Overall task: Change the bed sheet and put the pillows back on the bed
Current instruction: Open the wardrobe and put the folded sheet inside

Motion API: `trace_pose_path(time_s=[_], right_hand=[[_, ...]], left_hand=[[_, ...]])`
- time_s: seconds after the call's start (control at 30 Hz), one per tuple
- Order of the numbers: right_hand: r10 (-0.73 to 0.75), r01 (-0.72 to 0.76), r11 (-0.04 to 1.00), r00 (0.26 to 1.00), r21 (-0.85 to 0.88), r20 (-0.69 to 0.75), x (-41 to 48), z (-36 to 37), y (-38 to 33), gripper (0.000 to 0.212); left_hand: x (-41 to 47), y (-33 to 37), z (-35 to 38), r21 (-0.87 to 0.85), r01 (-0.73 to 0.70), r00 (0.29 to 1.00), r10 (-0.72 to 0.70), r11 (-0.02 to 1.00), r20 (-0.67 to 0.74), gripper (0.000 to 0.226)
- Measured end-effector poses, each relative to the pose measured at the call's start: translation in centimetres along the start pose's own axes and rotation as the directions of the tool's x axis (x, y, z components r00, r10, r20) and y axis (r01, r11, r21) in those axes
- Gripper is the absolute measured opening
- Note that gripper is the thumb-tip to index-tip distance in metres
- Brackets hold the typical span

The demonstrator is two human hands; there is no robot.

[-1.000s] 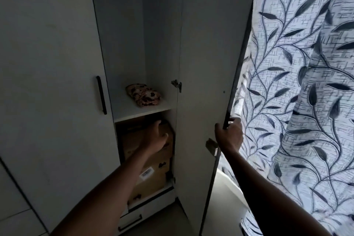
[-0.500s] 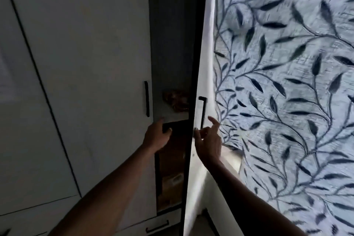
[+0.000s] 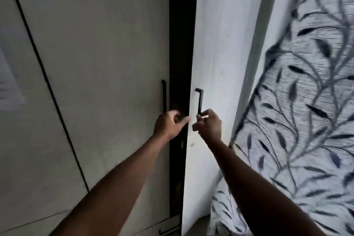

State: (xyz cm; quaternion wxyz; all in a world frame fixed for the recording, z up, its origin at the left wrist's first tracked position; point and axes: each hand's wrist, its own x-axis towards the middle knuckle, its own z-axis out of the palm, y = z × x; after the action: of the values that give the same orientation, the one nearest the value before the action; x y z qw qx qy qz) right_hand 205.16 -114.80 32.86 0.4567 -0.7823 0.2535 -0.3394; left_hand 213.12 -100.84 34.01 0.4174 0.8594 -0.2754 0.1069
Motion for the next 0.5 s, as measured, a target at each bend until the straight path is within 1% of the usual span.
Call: trace_pose_path(time_s=[0.03,0.1,0.17,0.23,0.37,0.5], right_hand=[[0.005,-0.006,1.0,0.999,0.015,0.036,0.5,0.3,-0.2,0.013],[-0.013,0.01,0.999,0.995,0.033,0.095,1.8,0.9,-0.2,0.015],[-0.004,0.001,1.0,0.988,0.021,0.155,3.0,1.5,-0.1,0.018],[0.005,-0.001,1.0,0.978,-0.02,0.207,4.4,2.1,-0.2,0.02],[-0.049,0.075,0.991,0.975,-0.113,0.217,6.9,3.8,-0.4,0.027],[-0.064,0.091,0.989,0.974,-0.117,0.217,8.3,5.9,-0.5,0.028]], left_hand=[[0.4,0.0,0.3,0.022,-0.01,1.0,0.01,1.0,-0.016,0.041],[1.4,0.1,0.8,0.09,0.009,0.997,-0.002,0.996,-0.073,0.038],[2.5,0.0,1.0,0.149,0.057,0.987,-0.034,0.987,-0.155,0.039],[3.8,-0.3,1.1,0.19,0.103,0.977,-0.063,0.976,-0.206,0.041],[5.4,-1.0,1.8,0.291,0.141,0.963,-0.063,0.946,-0.261,0.044],[6.8,-1.8,2.2,0.352,0.222,0.946,-0.113,0.909,-0.304,0.047]])
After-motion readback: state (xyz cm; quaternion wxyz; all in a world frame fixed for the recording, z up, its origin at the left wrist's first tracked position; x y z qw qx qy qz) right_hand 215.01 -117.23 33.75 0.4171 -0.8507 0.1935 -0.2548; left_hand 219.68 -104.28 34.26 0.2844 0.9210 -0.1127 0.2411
